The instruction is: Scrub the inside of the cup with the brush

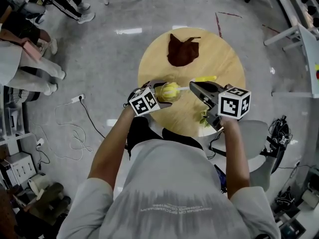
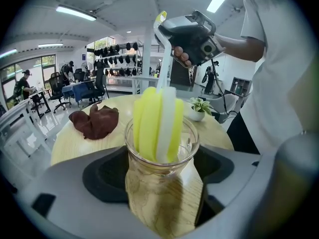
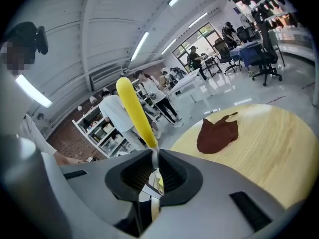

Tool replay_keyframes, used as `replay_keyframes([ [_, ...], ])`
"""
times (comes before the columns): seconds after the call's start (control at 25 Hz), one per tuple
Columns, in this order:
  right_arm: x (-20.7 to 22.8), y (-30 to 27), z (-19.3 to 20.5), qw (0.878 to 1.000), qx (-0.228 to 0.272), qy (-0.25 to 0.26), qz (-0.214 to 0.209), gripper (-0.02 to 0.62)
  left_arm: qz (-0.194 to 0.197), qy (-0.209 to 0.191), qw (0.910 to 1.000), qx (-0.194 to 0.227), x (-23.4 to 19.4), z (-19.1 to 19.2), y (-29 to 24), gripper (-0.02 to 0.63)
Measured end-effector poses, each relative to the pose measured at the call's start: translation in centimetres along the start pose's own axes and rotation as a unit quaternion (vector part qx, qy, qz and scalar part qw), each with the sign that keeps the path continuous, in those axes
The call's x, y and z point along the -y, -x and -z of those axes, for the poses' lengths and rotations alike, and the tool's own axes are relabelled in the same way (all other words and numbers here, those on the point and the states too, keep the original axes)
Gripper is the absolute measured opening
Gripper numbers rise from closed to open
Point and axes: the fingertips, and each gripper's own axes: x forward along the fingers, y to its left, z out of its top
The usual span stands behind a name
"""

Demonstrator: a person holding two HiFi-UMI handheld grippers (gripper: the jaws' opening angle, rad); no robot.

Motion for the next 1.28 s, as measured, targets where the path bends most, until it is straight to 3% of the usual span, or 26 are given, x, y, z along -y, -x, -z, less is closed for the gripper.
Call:
replay_keyframes([
  [0.4, -0.4, -0.2, -0.6, 1.000, -0.012, 0.005, -0.018, 0.069, -0.014, 0.013, 0.9998, 0.006, 0.1, -0.1, -0.1, 0.405],
  [1.28, -0.7, -4.5, 3.0, 0.988, -0.131, 0.068, -0.037, 0.077, -0.036, 0.037, 0.9986, 0.007, 0.0, -0.2, -0.4, 0.405],
])
